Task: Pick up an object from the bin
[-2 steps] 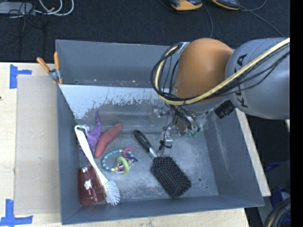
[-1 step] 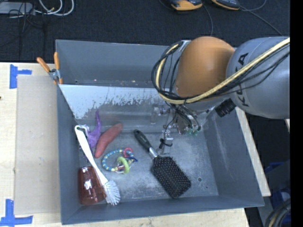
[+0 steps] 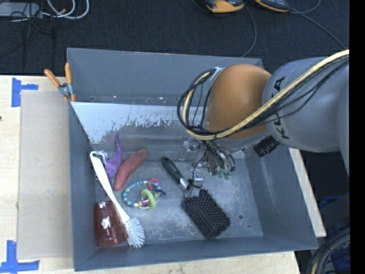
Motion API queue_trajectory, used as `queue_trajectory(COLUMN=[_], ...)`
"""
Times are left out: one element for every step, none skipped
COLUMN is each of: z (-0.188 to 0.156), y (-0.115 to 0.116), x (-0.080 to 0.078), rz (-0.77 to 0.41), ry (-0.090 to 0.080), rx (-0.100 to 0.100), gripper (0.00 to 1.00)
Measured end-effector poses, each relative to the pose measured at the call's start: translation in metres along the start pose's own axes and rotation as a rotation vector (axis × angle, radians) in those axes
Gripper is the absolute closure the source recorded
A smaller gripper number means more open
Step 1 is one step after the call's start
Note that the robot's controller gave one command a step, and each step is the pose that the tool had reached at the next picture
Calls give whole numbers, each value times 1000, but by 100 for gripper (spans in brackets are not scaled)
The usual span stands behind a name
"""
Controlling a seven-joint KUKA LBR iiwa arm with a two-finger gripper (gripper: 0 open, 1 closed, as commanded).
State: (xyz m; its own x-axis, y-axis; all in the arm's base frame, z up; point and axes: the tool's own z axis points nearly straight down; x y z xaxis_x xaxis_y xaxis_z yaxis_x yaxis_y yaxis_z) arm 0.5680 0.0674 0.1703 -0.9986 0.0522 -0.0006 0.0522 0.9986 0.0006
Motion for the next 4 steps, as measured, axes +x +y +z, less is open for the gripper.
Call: queue_trajectory(z=[44,69,87,87], y=[-4,-34,-45,-45], x=[30,44,51,51], rz=[4,24,140,140], ry=[6,4,4,4], rx=[1,0,0,0], gripper=[0,0,100,100])
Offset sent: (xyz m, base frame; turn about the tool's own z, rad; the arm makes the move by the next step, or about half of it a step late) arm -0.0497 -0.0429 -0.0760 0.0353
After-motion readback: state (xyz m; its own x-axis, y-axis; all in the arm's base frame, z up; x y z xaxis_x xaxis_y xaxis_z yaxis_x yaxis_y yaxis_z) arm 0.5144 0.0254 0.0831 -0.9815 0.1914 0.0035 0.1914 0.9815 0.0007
